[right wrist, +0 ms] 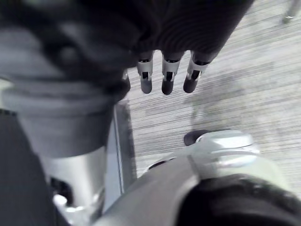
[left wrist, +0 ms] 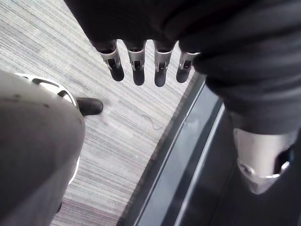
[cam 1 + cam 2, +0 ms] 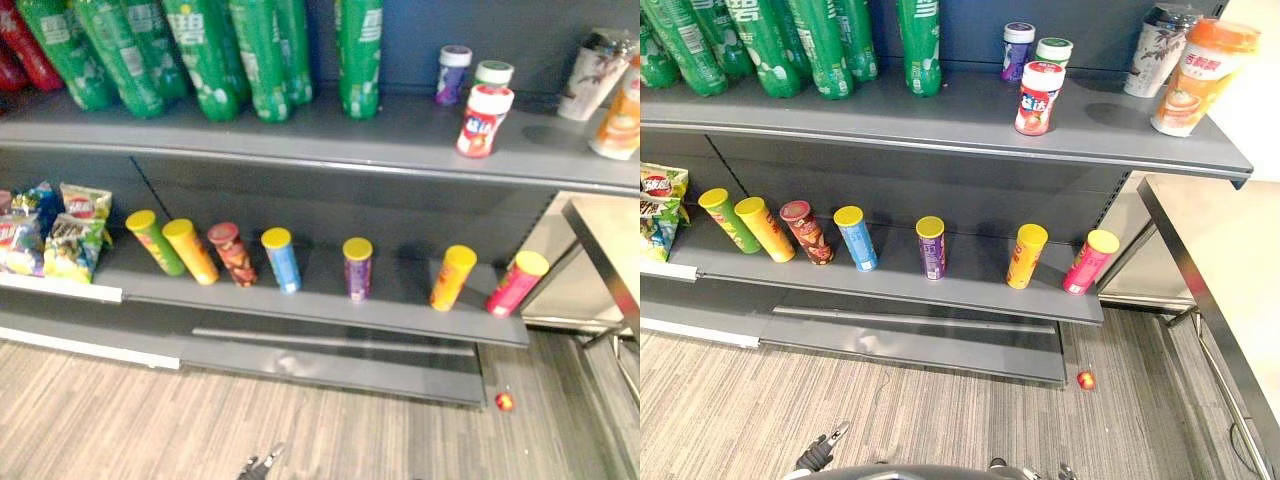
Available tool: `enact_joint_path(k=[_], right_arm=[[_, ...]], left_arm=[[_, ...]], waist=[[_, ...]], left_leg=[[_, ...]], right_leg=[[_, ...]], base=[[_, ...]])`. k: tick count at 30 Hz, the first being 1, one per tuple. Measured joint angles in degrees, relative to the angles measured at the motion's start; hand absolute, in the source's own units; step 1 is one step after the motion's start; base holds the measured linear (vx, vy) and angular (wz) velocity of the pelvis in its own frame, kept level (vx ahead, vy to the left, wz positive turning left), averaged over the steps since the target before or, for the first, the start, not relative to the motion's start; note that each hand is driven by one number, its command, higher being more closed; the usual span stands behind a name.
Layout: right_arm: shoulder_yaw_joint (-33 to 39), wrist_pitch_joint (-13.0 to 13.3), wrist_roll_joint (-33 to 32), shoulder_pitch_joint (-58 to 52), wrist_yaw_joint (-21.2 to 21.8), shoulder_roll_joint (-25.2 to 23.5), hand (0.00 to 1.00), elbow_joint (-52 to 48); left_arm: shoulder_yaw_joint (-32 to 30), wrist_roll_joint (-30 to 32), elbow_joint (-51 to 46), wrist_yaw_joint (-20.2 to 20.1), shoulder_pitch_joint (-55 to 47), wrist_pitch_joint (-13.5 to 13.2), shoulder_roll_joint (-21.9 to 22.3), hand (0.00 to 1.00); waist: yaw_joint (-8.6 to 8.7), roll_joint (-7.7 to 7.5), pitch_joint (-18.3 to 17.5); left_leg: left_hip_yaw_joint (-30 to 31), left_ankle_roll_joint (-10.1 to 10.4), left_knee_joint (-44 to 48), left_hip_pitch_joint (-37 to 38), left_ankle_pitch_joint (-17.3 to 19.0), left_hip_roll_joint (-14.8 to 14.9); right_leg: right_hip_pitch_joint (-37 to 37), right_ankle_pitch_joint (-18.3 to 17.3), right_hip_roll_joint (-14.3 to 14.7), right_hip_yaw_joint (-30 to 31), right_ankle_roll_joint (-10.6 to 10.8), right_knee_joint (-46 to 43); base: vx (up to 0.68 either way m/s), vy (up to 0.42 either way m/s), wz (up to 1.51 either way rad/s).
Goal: Put the gum and the chips on the shelf.
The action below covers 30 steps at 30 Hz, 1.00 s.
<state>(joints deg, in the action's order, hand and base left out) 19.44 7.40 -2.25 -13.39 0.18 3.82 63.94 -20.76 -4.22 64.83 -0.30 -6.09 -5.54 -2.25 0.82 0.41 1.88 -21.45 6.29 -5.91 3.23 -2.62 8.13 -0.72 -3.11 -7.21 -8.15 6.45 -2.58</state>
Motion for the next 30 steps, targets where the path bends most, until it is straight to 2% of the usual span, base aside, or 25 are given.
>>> enact_joint_path(k=[6, 14, 30], right_arm=[[2.8, -1.7, -3.7, 0.3, -1.0, -0.5, 0.00, 1.6], [5.2, -2.0, -11.6, 0.9, -1.2, -1.5, 0.00, 3.0], [7.2, -2.1, -12.4, 2.2, -1.3, -1.6, 0.00, 4.7]], left_arm=[[0.0, -0.1, 0.9, 0.0, 0.0, 0.4, -0.1, 0.00], [-1.6, -1.9, 1.4, 0.1, 0.0, 0.8, 0.3, 0.00], [-0.3, -2.3, 2.5, 0.2, 0.2, 0.7, 0.1, 0.00]], waist=[[0.51, 0.25, -0.3], [0.64, 0.33, -0.3], [0.67, 0.63, -0.6]], left_leg=[[-0.2, 0.0, 0.0, 0.0, 0.3, 0.0], [-2.2, 0.2, 0.0, 1.2, 1.1, 0.0], [-2.5, 0.5, 0.0, 2.0, 1.6, 0.0]], right_leg=[[0.1, 0.0, 0.0, 0.1, 0.0, 0.5], [0.1, 0.1, 0.2, 1.9, 0.1, 0.9], [1.9, 0.7, 0.4, 1.6, 0.3, 3.0]], base=[[0.01, 0.002, 0.00], [0.04, 0.007, -0.13], [0.03, -0.005, -0.01]])
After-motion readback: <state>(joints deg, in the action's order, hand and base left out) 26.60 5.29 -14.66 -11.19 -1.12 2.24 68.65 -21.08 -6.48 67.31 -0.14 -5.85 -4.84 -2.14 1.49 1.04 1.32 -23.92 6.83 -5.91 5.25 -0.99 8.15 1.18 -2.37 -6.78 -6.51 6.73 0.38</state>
